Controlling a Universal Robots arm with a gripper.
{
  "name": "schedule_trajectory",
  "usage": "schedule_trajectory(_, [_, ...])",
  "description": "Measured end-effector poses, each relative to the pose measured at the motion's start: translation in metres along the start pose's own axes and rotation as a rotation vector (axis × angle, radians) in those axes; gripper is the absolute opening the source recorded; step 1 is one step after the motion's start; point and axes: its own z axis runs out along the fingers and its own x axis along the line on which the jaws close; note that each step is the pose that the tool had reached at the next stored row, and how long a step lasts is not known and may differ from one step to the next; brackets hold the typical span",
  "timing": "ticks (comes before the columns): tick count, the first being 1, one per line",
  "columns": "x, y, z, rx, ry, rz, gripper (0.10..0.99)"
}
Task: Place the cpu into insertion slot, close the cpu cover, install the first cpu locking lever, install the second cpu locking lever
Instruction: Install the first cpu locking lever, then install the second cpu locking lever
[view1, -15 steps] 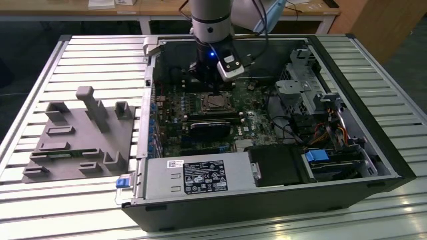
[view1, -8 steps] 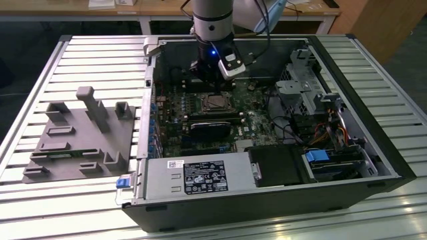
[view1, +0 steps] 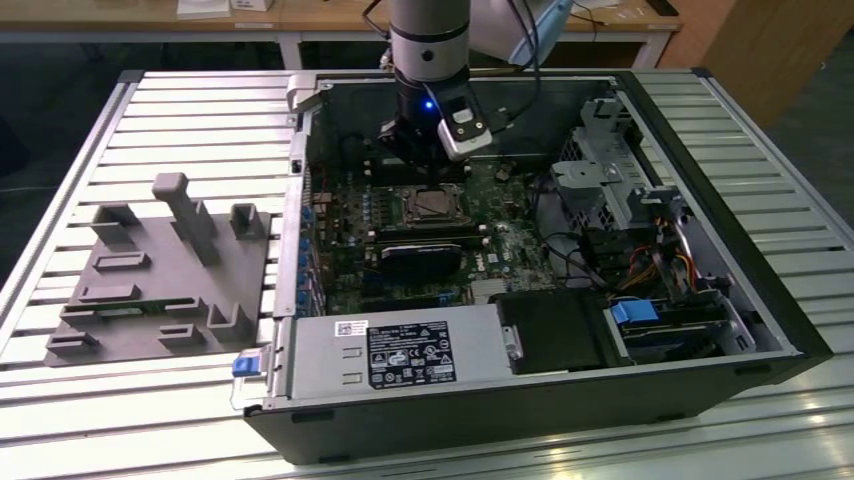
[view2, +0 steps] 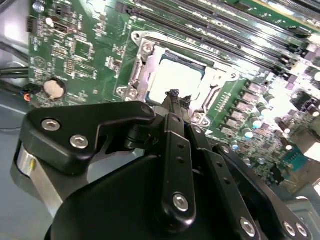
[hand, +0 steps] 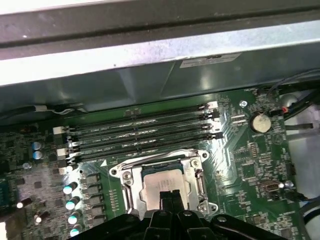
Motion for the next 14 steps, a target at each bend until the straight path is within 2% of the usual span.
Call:
schedule_trajectory(1, [-0.0002,0.0001,0.0000,0.001,0.0039,0.000,0.106])
schedule_trajectory(14, [-0.0011,0.0002,0.0001,0.001,0.0042,0.000,0.106])
